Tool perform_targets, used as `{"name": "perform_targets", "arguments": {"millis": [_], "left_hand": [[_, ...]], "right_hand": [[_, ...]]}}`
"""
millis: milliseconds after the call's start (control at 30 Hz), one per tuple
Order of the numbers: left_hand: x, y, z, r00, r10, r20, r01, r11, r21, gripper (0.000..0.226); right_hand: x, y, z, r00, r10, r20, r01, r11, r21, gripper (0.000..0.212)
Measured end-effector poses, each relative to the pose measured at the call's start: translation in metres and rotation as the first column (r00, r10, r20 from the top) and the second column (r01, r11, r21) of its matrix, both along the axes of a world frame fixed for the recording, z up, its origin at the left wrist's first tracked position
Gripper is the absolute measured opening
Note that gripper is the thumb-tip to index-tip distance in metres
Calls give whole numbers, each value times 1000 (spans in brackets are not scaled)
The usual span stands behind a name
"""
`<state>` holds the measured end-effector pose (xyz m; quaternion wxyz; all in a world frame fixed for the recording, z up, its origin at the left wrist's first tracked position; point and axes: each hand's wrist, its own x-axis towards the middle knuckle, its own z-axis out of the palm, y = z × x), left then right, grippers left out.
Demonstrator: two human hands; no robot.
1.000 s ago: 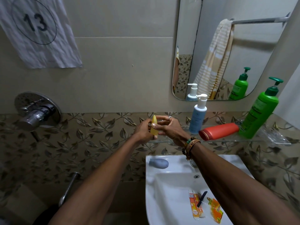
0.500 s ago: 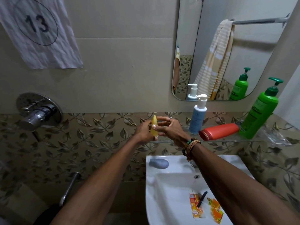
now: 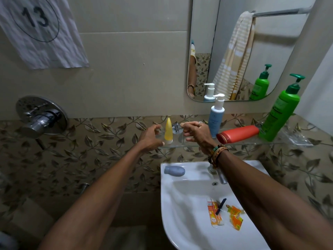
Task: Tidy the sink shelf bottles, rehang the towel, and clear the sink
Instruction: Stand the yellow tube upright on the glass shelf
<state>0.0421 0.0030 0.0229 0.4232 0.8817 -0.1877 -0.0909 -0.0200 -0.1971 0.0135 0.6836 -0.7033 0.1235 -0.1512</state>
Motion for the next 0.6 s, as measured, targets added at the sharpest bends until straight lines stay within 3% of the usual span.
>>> {"name": "perform_targets", "arguments": {"millis": [300, 433, 600], "left_hand": [[-16, -4, -5, 957, 68, 282, -67, 998, -11, 43], [-23, -13, -6, 949, 62, 308, -53, 998, -40, 39], [-22, -14, -9, 947, 114, 301, -112, 993, -25, 38]], "right_hand": [[-26, 5, -10, 999, -40, -6, 40, 998, -52, 23], [-42, 1, -13, 995, -98, -10, 97, 995, -28, 18], [-56, -6, -13, 989, -137, -49, 138, 990, 16, 34]]}}
